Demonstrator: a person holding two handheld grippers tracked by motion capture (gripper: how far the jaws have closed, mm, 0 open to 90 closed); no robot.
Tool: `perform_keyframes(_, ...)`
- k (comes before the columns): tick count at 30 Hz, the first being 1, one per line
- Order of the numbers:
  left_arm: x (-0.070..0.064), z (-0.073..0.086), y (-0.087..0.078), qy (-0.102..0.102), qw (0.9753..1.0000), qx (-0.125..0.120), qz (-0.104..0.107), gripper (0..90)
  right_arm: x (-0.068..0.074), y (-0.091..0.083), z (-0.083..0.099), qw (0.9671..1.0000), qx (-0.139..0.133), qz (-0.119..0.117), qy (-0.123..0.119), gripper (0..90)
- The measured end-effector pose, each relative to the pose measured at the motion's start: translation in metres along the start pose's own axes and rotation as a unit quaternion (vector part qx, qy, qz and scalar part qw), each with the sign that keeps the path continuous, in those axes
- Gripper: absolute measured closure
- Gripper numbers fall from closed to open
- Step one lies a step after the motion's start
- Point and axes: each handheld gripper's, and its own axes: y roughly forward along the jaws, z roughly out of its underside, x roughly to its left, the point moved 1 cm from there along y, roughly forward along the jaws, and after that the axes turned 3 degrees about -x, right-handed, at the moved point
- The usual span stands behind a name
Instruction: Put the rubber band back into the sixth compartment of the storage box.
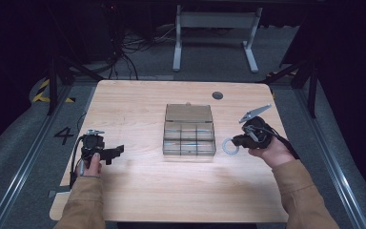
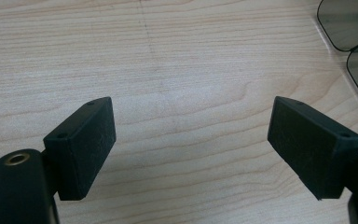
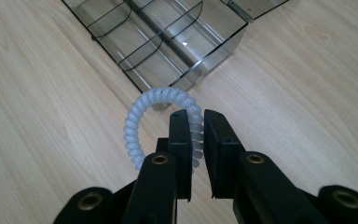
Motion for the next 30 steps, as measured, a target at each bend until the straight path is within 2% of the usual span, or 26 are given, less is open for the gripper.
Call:
perform_keyframes(5, -0.001, 0.0, 0.001, 0.001, 1.0, -0.001, 0.0, 15.9, -0.005, 0.002, -0.014, 1.0, -0.003, -0.005, -0.004, 82.0)
perform_keyframes(12, 0.0, 0.0, -0.001, 0.0, 1.0, -0.001, 0.001, 15.9, -0.01, 0.006, -0.031, 1.0, -0.003, 0.001, -0.008, 82.0)
perform_keyframes(18, 0.0, 0.0, -0.001, 0.001, 1.0, -0.001, 0.001, 15.9, -0.01, 0.008, -0.044, 0.9999, -0.01, 0.002, -0.01, 82.0)
perform_keyframes(30, 0.002, -0.001, -0.001, 0.0, 1.0, -0.004, 0.0, 15.9, -0.005, 0.02, -0.063, 0.9998, -0.004, -0.003, -0.021, 81.9)
